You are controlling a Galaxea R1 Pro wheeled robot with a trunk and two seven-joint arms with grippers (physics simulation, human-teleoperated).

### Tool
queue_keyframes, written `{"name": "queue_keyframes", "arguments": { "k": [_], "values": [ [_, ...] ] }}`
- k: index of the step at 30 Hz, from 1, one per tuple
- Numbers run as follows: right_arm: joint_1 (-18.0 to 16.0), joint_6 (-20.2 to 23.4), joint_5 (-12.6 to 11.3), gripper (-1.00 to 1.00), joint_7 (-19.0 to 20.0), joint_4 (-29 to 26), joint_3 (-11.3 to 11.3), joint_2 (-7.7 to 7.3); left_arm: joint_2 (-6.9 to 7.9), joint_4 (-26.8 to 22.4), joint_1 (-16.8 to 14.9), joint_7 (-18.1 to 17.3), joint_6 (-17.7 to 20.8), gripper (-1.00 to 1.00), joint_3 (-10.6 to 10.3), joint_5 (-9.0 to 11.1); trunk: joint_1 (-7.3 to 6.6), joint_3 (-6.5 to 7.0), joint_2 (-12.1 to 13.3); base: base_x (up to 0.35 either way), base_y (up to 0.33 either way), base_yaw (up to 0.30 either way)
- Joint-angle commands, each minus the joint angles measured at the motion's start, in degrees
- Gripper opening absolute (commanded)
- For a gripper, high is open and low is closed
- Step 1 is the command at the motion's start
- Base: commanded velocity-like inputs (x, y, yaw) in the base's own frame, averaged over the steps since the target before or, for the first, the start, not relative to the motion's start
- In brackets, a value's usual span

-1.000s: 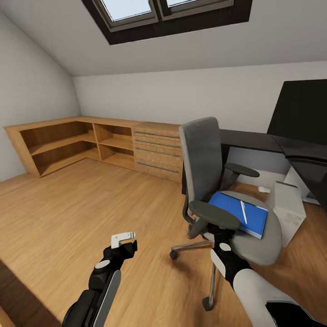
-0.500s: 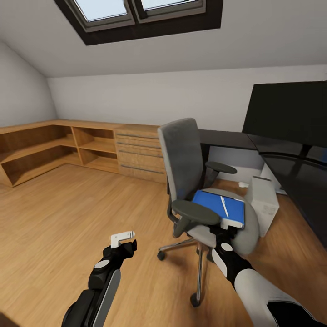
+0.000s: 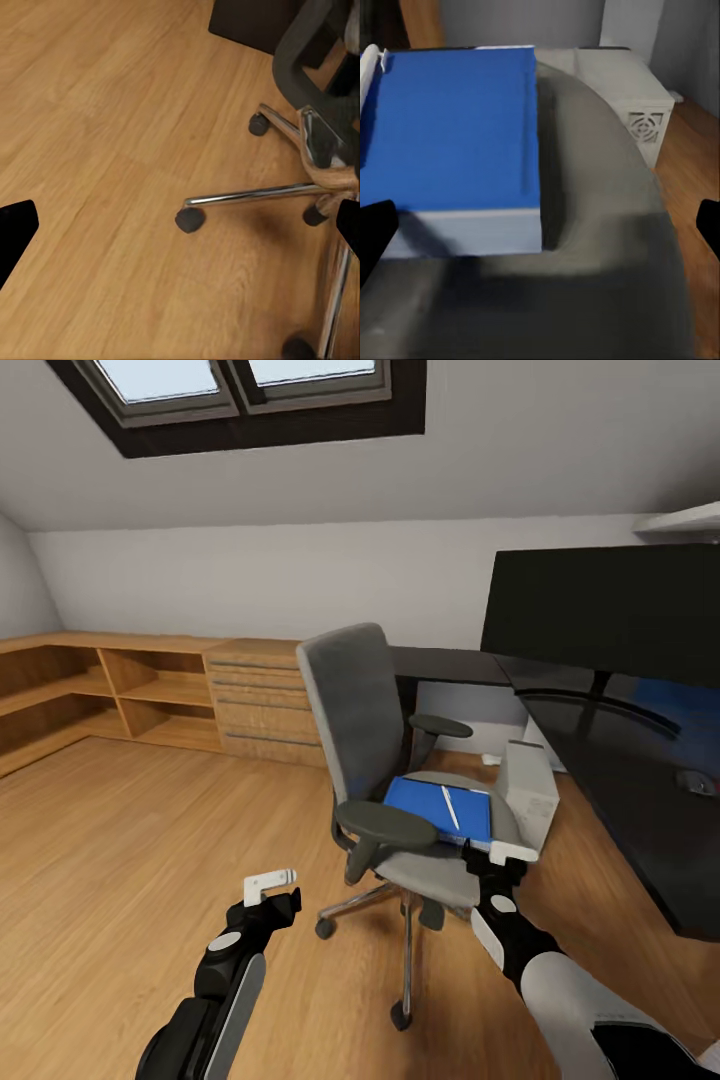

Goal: In the bedroom, organize the workspace by keeping the computer under the desk, ensuring the monitor is on the desk, placing the keyboard on the desk next to the monitor, placing the mouse on the desk next to the keyboard, moving the folder from the swivel chair onto the desk next to the mouse, stacking the notebook on top of the folder with the pen on top of the notebook, and positioning the swivel chair next to the desk.

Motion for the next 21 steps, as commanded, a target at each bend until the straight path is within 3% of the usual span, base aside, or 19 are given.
{"name": "queue_keyframes", "arguments": {
  "k": [1,16,20,21],
  "values": [
    [-0.1,-0.3,-0.1,1.0,0.1,0.1,-0.3,0.03,0.02,-0.1,0.0,0.5,0.2,1.0,-0.1,0.6,-0.01,-0.02,0.0,0.0,0.0,-0.269],
    [-0.1,-0.3,-0.1,1.0,0.2,0.1,-0.3,-0.19,0.02,-0.1,0.0,0.5,0.2,1.0,0.2,0.6,-0.01,0.56,0.0,0.0,0.0,-0.265],
    [-0.1,-0.4,-0.2,1.0,0.2,0.1,-0.3,-0.19,0.02,-0.1,0.0,0.5,0.2,1.0,1.9,0.6,0.87,-0.14,-1.6,0.0,0.0,-0.048],
    [-0.1,-0.4,-0.2,1.0,0.2,0.1,-0.3,-0.19,0.02,-0.1,0.0,0.5,0.2,1.0,3.2,0.7,1.09,-0.32,-2.0,0.0,0.0,-0.016]
  ]
}}
